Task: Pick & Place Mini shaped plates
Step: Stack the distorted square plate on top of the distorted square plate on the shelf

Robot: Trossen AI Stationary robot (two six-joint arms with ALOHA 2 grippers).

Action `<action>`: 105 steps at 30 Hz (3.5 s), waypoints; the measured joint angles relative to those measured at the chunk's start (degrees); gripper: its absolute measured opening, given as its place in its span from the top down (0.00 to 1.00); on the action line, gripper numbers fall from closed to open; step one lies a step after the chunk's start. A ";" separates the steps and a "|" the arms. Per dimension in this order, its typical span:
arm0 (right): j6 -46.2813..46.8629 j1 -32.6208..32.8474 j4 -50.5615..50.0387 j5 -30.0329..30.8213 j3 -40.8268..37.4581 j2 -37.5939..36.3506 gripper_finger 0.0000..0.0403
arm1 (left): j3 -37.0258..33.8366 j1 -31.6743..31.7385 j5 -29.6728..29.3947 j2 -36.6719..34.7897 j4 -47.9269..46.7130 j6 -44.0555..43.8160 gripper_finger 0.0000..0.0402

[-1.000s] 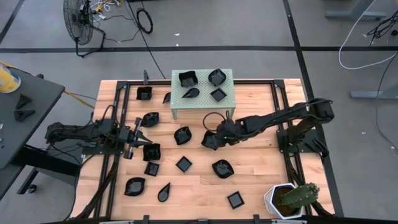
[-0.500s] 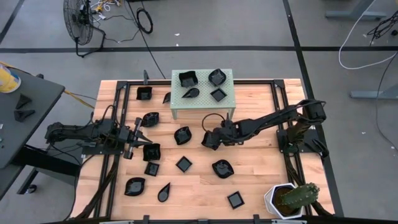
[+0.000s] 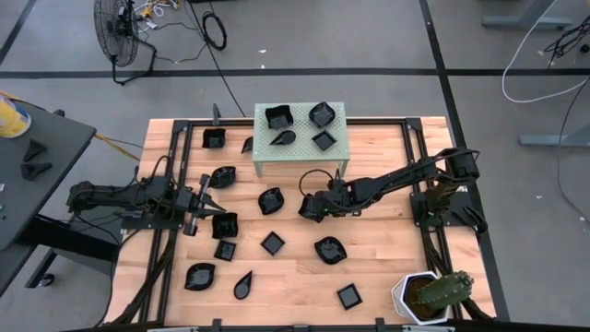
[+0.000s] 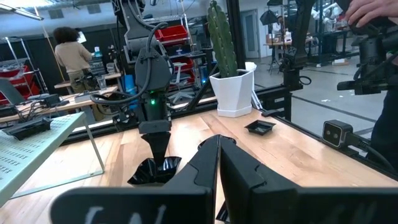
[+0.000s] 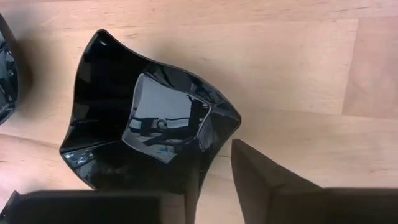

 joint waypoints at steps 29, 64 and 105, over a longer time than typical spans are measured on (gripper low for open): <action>-3.04 0.35 -0.07 0.38 0.00 -1.97 0.93 | 0.01 0.00 0.00 0.00 0.00 0.00 0.94; -5.18 0.39 0.35 2.30 0.00 -2.01 0.76 | 0.01 0.02 0.00 0.00 0.00 0.00 0.94; -7.56 0.26 2.03 4.59 -0.04 -0.17 0.72 | 0.01 0.00 0.00 0.00 0.00 0.00 0.94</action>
